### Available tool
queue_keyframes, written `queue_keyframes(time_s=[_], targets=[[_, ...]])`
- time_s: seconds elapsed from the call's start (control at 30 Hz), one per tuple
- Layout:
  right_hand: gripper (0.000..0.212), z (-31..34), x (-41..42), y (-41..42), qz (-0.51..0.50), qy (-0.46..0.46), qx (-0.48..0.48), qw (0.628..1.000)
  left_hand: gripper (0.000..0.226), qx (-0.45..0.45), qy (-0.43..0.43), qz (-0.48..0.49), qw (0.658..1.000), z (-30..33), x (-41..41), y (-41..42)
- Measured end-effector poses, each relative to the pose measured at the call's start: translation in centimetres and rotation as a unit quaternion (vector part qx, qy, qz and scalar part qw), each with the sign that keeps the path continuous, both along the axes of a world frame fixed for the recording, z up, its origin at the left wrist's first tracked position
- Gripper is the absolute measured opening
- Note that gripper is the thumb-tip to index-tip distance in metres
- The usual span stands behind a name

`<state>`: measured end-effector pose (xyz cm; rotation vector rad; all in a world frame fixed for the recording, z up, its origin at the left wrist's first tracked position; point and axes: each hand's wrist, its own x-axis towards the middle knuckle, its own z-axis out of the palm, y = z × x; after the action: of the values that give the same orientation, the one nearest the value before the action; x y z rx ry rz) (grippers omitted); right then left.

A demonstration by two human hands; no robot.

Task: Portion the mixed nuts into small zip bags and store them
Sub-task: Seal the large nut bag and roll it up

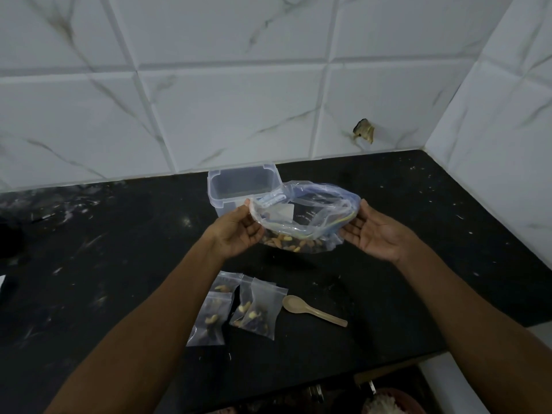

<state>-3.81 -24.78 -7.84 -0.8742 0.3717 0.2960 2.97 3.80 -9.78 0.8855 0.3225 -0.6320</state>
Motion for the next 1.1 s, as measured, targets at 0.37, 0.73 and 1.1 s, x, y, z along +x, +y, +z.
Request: queue_keyframes(time_s=[0.37, 0.73, 1.1], targets=[[0.039, 0.2, 0.2, -0.1, 0.028, 0.006, -0.047, 0.999, 0.019, 0.053, -0.043, -0.044, 0.997, 0.9, -0.1, -0.6], [0.018, 0.1, 0.4, 0.6, -0.015, 0.056, -0.469, 0.882, 0.019, 0.368, -0.130, -0.099, 0.915, 1.9, 0.7, -0.5], [0.005, 0.1, 1.2, 1.6, -0.001, -0.004, -0.728, 0.686, 0.028, 0.516, -0.294, 0.023, 0.804, 2.3, 0.6, -1.8]])
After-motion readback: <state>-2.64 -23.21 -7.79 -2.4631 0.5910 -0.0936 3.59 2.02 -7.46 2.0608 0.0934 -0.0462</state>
